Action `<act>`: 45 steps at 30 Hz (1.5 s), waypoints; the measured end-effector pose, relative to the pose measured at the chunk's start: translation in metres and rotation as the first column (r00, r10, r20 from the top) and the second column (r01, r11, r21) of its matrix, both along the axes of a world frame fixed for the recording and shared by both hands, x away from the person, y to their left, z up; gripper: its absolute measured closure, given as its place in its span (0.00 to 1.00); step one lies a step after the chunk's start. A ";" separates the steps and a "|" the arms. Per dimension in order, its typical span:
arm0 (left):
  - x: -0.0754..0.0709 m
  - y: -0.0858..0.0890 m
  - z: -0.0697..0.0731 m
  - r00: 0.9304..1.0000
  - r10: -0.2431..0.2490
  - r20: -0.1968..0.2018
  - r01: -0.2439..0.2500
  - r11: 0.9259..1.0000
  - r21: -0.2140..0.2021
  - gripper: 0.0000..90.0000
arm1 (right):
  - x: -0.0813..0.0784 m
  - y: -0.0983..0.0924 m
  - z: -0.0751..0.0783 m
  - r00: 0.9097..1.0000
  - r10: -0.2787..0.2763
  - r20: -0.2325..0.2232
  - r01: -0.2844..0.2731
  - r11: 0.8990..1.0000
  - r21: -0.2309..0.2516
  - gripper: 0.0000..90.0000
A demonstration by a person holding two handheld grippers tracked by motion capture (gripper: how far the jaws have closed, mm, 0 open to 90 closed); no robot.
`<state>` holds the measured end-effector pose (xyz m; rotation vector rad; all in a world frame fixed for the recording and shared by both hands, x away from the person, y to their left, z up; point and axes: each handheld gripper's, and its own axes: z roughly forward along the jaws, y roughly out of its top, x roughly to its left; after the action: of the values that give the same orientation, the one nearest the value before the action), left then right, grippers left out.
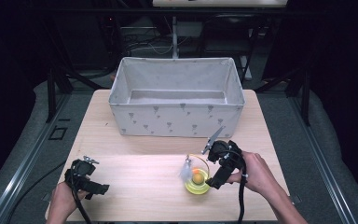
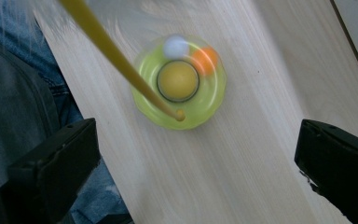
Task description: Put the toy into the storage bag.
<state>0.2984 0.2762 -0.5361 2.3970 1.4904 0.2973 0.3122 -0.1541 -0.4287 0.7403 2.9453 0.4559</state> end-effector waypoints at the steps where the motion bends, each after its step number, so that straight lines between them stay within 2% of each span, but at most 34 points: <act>1: 0.000 0.000 0.000 1.000 0.000 0.000 0.000 1.000 0.001 0.00 | 0.000 0.002 0.000 1.000 0.003 -0.002 -0.003 1.000 0.009 0.00; 4: 0.000 0.000 0.000 1.000 0.000 -0.002 0.000 1.000 0.002 0.00 | 0.002 0.007 0.001 1.000 0.015 -0.004 -0.015 1.000 -0.002 0.01; 6: 0.000 0.000 0.000 1.000 -0.001 -0.003 0.001 1.000 0.002 0.00 | 0.003 0.009 0.002 1.000 0.023 -0.004 -0.023 1.000 -0.016 0.10; 12: 0.001 0.000 -0.001 1.000 -0.007 -0.007 0.007 1.000 0.006 0.00 | 0.004 0.013 0.004 0.999 0.039 -0.003 -0.039 0.999 -0.014 0.40; 16: 0.000 -0.001 -0.001 1.000 -0.004 -0.011 0.004 1.000 0.007 0.00 | 0.004 0.016 0.005 0.999 0.053 0.004 -0.053 0.998 -0.022 0.55; 19: 0.000 -0.001 -0.002 1.000 -0.008 -0.014 0.008 1.000 0.010 0.00 | 0.004 0.018 0.007 0.997 0.071 0.009 -0.070 0.996 -0.053 0.64; 24: 0.000 -0.001 -0.002 1.000 -0.008 -0.018 0.008 1.000 0.014 0.00 | 0.004 0.020 0.006 0.998 0.071 -0.001 -0.071 0.997 -0.043 0.75; 25: 0.000 -0.002 -0.002 1.000 -0.006 -0.019 0.006 1.000 0.013 0.00 | 0.004 0.020 0.007 0.997 0.078 0.001 -0.078 0.995 -0.059 0.77; 31: 0.000 -0.002 -0.003 1.000 -0.006 -0.022 0.006 1.000 0.014 0.00 | 0.004 0.022 0.008 0.996 0.088 0.001 -0.087 0.995 -0.054 0.94; 33: 0.000 -0.002 -0.003 1.000 -0.006 -0.023 0.006 1.000 0.015 0.00 | 0.004 0.023 0.008 0.996 0.091 0.004 -0.091 0.995 -0.046 0.97; 34: 0.000 -0.002 -0.003 1.000 -0.006 -0.023 0.006 1.000 0.015 0.00 | 0.004 0.023 0.009 0.995 0.097 0.005 -0.096 0.994 -0.060 0.97; 38: 0.000 -0.001 -0.003 1.000 -0.005 -0.024 0.005 1.000 0.014 0.00 | 0.004 0.025 0.009 0.994 0.105 -0.007 -0.106 0.993 -0.046 0.98; 45: 0.001 -0.001 -0.004 1.000 0.002 -0.025 -0.002 1.000 0.011 0.00 | 0.005 0.028 0.012 0.993 0.118 0.002 -0.117 0.992 -0.044 0.98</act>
<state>0.2990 0.2754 -0.5396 2.4167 1.5055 0.2781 0.3168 -0.1261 -0.4166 0.5624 2.9950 0.3995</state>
